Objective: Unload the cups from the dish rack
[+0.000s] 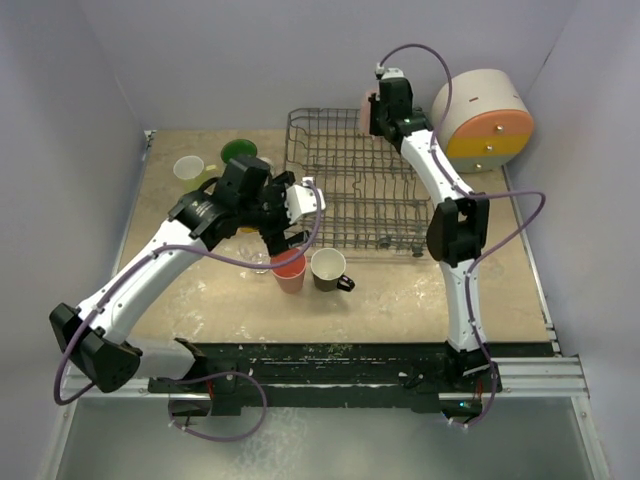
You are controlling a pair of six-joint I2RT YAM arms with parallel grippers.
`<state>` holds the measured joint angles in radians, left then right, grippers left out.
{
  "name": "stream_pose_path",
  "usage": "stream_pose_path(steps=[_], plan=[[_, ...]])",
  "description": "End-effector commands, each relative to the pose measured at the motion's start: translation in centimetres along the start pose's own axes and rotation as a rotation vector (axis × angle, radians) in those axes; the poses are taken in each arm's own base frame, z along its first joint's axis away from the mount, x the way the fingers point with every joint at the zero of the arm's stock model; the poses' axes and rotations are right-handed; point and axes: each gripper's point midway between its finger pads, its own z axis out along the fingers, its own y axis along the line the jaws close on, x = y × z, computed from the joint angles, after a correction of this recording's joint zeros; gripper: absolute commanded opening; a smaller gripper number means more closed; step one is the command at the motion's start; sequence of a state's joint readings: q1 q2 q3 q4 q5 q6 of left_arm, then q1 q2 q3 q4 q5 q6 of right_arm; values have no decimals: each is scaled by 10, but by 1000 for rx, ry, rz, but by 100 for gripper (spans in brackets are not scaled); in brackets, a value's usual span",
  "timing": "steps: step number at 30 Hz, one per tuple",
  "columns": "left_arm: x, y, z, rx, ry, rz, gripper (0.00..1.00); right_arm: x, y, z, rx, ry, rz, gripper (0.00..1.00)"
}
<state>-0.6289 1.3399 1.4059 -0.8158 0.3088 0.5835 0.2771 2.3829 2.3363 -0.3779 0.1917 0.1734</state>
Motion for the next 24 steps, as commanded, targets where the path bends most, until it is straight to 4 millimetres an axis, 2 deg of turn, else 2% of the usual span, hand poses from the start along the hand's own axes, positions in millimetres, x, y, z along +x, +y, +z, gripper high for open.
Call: stream_pose_path(steps=[1,2,3,4,6,11,15,20,22,24], plan=[[-32,6,-23,-81,-172,29,99,-99,21,-95,-93,-229,67,0],[-35,3,-27,-83,-207,44,99,-92,24,-104,-114,-213,72,0],[-37,1,-29,-88,-234,62,99,-95,25,-124,-135,-219,87,0],[-36,-2,-29,-90,-250,83,99,-88,27,-135,-154,-207,100,0],[-34,0,-28,-122,-267,108,99,-79,31,-164,-214,-200,134,0],[-41,19,-38,-236,-293,169,99,-46,50,-238,-426,-146,233,0],[-55,16,-49,-256,-379,230,99,-10,69,-289,-605,-74,339,0],[-67,17,-66,-314,-436,365,99,-1,101,-362,-942,-25,578,0],[-69,21,-75,-373,-454,444,99,1,110,-386,-1077,7,687,0],[-72,22,-82,-414,-464,521,99,4,112,-401,-1152,30,777,0]])
